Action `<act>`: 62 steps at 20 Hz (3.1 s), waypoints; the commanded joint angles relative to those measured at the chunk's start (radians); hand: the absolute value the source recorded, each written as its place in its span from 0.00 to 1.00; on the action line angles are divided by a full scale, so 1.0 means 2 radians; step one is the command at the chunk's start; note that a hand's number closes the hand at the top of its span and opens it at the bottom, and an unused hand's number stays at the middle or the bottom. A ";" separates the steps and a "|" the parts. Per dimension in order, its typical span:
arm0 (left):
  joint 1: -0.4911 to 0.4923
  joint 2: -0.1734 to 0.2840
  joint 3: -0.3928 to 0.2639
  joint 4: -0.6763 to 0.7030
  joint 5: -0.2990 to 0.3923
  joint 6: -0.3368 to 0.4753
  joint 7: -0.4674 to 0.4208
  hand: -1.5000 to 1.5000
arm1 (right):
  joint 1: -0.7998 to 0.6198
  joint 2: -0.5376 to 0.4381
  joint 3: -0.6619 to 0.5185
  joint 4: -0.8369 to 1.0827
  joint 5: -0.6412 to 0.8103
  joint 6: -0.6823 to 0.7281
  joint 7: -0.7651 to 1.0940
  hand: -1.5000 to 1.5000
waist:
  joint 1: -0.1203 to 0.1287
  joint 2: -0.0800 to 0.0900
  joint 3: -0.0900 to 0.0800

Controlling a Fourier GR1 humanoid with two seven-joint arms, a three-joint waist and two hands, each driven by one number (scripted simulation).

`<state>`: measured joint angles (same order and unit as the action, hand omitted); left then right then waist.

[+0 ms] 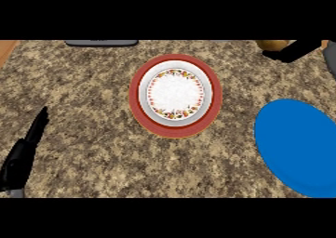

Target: Pick the pear from the plate and place it in the plate

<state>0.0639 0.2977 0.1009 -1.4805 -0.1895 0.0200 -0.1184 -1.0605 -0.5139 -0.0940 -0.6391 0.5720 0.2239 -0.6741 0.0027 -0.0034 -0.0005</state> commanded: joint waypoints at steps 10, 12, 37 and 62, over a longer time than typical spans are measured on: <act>-0.006 -0.004 0.002 -0.040 -0.001 -0.007 0.035 0.50 | -0.005 0.166 0.064 -0.097 0.010 0.022 0.201 1.00 | 0.003 0.001 0.000; 0.000 -0.012 -0.003 -0.016 -0.007 -0.008 0.008 0.50 | -0.018 0.171 0.073 -0.073 0.026 0.018 0.205 1.00 | 0.005 0.003 0.000; -0.022 -0.013 0.014 0.010 -0.022 -0.008 -0.003 0.50 | -0.032 0.252 0.035 0.064 -0.105 -0.109 0.228 0.00 | 0.009 0.006 0.000; -0.008 -0.005 0.019 -0.031 -0.005 -0.042 0.001 0.50 | 0.011 0.006 -0.116 0.201 -0.209 0.065 0.024 0.00 | 0.034 0.016 0.002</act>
<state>0.0408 0.2599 0.1213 -1.5196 -0.2191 -0.0332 -0.1226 -1.0583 -0.4441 -0.3216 -0.2833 0.1407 0.3149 -0.5629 0.0598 0.0272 0.0026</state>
